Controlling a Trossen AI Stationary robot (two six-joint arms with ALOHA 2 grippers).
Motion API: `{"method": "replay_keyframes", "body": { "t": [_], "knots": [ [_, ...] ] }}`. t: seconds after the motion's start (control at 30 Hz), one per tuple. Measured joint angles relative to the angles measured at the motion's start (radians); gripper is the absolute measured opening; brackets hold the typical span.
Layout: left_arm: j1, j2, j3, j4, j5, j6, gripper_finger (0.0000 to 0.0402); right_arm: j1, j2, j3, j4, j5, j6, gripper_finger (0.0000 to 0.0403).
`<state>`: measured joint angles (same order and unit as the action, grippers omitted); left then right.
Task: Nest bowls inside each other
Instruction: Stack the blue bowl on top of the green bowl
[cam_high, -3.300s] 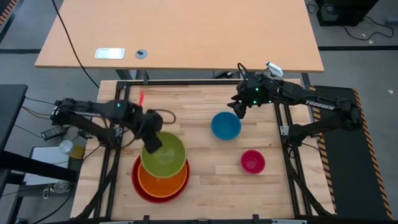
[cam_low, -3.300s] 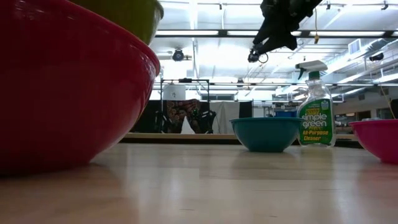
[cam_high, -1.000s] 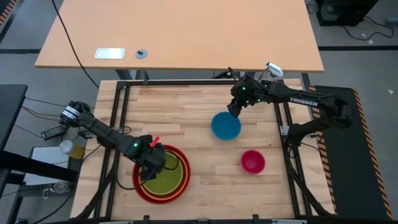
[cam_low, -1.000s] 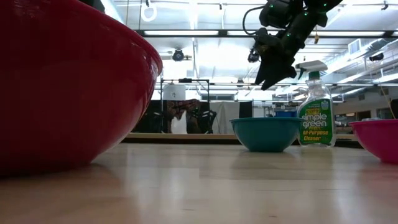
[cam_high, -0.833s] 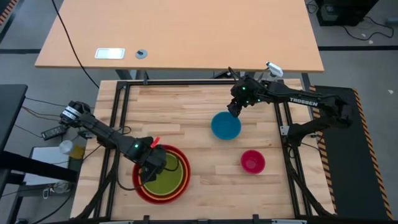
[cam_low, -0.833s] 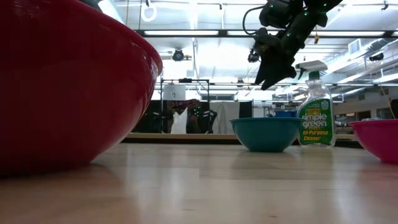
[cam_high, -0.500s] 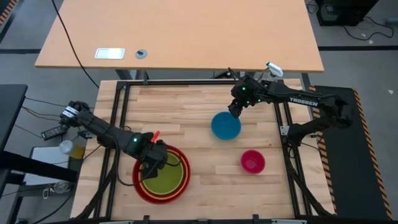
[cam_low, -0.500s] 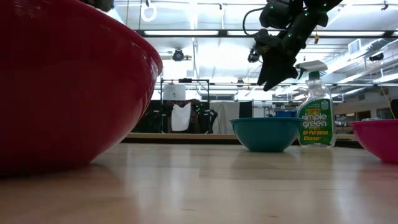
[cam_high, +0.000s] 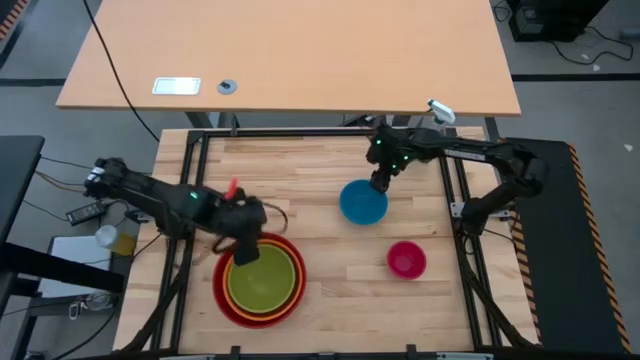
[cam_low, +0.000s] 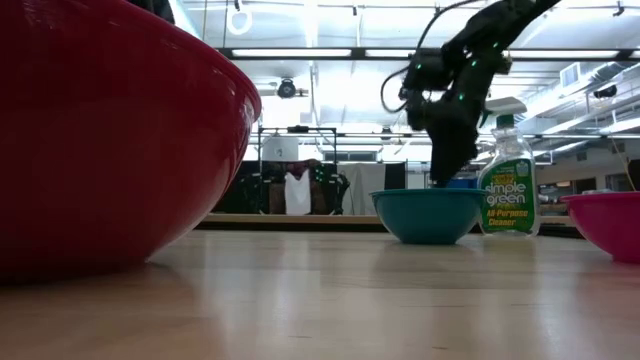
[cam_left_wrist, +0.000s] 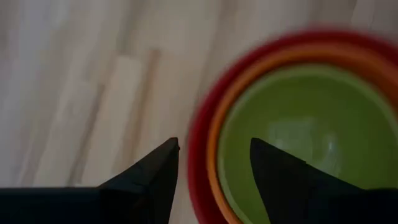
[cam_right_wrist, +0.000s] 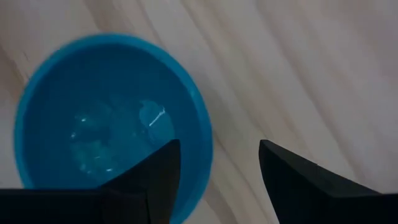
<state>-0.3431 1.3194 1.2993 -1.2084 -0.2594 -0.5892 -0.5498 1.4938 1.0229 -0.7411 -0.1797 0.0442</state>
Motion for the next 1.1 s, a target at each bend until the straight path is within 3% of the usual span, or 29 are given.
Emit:
{"method": "replay_keyframes", "body": {
  "t": [0.2, 0.4, 0.7, 0.77, 1.1],
  "knots": [
    [0.043, -0.14, 0.001, 0.002, -0.017, -0.064, 0.0201, 0.021, 0.09, 0.0, 0.017, -0.044, 0.004, 0.0224],
    [0.08, -0.223, 0.001, 0.009, -0.017, -0.084, 0.0201, 0.041, 0.149, 0.0, 0.003, 0.015, 0.005, 0.02],
    [0.123, -0.232, 0.001, 0.008, -0.017, 0.014, 0.0201, 0.047, 0.186, 0.0, -0.026, -0.003, 0.064, 0.0055],
    [0.136, -0.232, 0.001, 0.008, -0.017, 0.04, 0.0201, 0.048, 0.179, 0.004, -0.026, -0.047, 0.069, 0.0022],
    [0.204, -0.248, 0.001, 0.015, -0.017, 0.057, 0.0201, 0.129, 0.118, 0.123, -0.181, -0.135, 0.115, 0.0022]
  ]
}}
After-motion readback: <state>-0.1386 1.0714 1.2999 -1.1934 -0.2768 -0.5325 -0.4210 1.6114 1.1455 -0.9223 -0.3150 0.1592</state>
